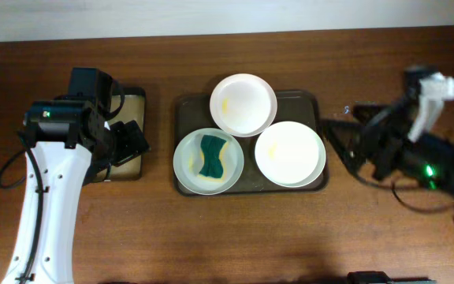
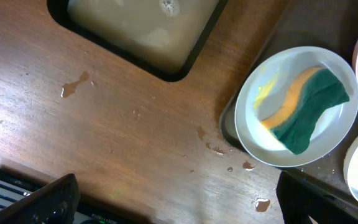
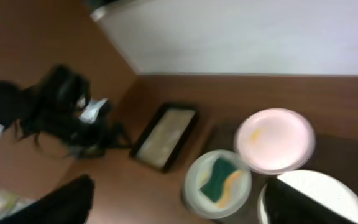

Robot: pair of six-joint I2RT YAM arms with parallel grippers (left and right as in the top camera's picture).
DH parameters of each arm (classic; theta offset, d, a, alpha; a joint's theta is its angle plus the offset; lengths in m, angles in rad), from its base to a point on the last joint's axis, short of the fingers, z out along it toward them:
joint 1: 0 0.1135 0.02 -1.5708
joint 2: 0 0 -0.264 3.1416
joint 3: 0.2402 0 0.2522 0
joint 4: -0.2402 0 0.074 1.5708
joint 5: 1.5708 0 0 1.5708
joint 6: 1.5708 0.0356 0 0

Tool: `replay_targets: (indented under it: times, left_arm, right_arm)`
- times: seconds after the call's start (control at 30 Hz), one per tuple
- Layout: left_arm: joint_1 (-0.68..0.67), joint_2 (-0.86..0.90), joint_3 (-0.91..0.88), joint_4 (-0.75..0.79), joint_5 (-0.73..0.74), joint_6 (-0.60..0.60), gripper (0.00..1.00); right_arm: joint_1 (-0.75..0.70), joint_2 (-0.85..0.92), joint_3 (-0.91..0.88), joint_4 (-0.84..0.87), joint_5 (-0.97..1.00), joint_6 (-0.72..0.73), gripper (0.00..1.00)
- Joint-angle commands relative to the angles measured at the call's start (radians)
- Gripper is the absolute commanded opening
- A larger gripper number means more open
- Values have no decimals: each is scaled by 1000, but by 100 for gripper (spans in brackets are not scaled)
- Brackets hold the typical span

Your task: Clean dirty plates on tray and stack at the side

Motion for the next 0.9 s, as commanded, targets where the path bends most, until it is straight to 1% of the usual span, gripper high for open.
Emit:
replay_targets:
  times: [0.0,0.03,0.07,0.1,0.13,0.17,0.2,0.3,0.33,0.37,0.4,0.43,0.47,0.53,0.6,0.63,0.73,0.87]
  left_arm:
    - [2,-1,3,2,-3,5,99]
    - [2,-1,3,2,-3,5,99]
    - [2,-1,3,2,-3,5,100]
    - [2,-1,3,2,-3,5,99]
    - [2,-1,3,3,-3,5,99]
    - [2,-1,3,4,-3,5,99]
    - [2,-1,3,3,-3,5,99]
    - [2,-1,3,3,-3,5,99]
    - [2,-1,3,3,-3,5,99]
    - [2,-1,3,3,-3,5,99]
    - [2,-1,3,2,-3,5,99]
    - [2,-1,3,2,-3,5,99]
    - [2,-1,3,2,-3,5,99]
    - [2,0,3,2,-3,5,99]
    - [2,-1,3,3,-3,5,99]
    - [2,0,3,3,-3,5,99]
    - [2,0,2,16,-3,5,99]
    - [0,0,-11,42,4,5,99]
  right_arm:
    - [60,132,15,-82,-5,-23,58]
    - [89,163,15,-108,104,5,56]
    - [131,207,15,-137,259,95,57]
    - [160,238,15,-150,336,153,61]
    - [209,294,15,-153,397,199,72]
    - [241,336,15,-144,404,214,81]
    - [271,381,15,-132,404,233,85]
    - [353,537,15,-113,435,234,84]
    - [375,590,15,-112,442,235,83]
    - [407,677,15,-104,457,235,70]
    - [426,748,15,-87,469,235,61]
    - [435,785,15,-73,472,235,60]
    - [441,821,15,-58,471,235,55]
    - [449,909,15,-21,467,235,43]
    - [451,964,15,-3,468,234,37]
    - [451,982,15,0,469,234,36]
    - [454,1038,15,14,472,227,36]
    - [455,1085,8,31,472,219,34]
